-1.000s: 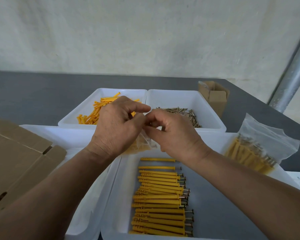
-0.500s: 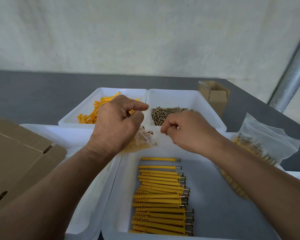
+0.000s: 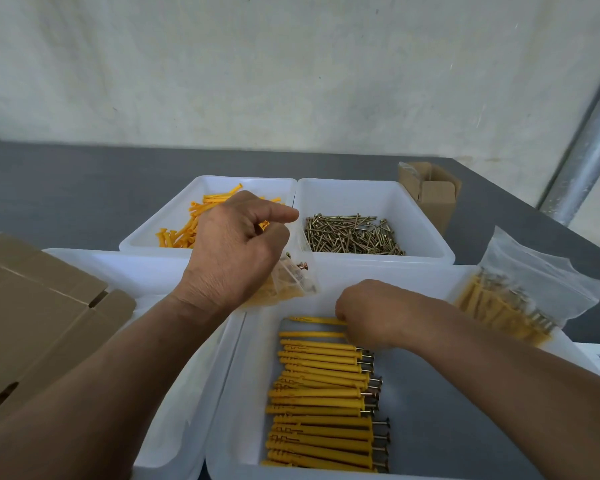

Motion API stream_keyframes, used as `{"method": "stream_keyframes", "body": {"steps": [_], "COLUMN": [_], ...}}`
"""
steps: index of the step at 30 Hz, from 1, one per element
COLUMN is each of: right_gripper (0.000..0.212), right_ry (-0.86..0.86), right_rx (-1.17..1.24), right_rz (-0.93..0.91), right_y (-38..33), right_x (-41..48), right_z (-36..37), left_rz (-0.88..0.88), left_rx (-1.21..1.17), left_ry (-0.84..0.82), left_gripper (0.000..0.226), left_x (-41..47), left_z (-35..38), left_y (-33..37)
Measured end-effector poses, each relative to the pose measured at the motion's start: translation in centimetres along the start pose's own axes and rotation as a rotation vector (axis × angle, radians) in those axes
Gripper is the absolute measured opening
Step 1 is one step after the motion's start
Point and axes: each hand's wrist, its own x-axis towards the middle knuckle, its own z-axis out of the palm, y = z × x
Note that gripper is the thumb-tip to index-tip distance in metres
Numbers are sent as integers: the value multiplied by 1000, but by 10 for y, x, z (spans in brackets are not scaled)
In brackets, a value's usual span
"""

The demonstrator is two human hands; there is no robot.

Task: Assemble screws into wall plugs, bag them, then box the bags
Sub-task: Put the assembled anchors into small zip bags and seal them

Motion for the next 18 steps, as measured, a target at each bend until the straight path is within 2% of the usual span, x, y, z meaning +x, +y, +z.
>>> {"method": "stream_keyframes", "body": {"steps": [5,10,18], "right_gripper": [30,33,37], "right_ry": [66,179,113], "right_rx": [-2,-117,-57], "right_rz": [19,60,26], "right_y": [-1,-3,2], "right_x": [-2,-6,0], "right_z": [1,1,5], "left_rz": [6,7,6], "left_rx": [10,18,13], "left_ry": [-4,-3,-3], "left_gripper": [35,36,36], "left_x": [0,0,0], "left_z": [0,0,0], "left_y": [0,-1,-1]}}
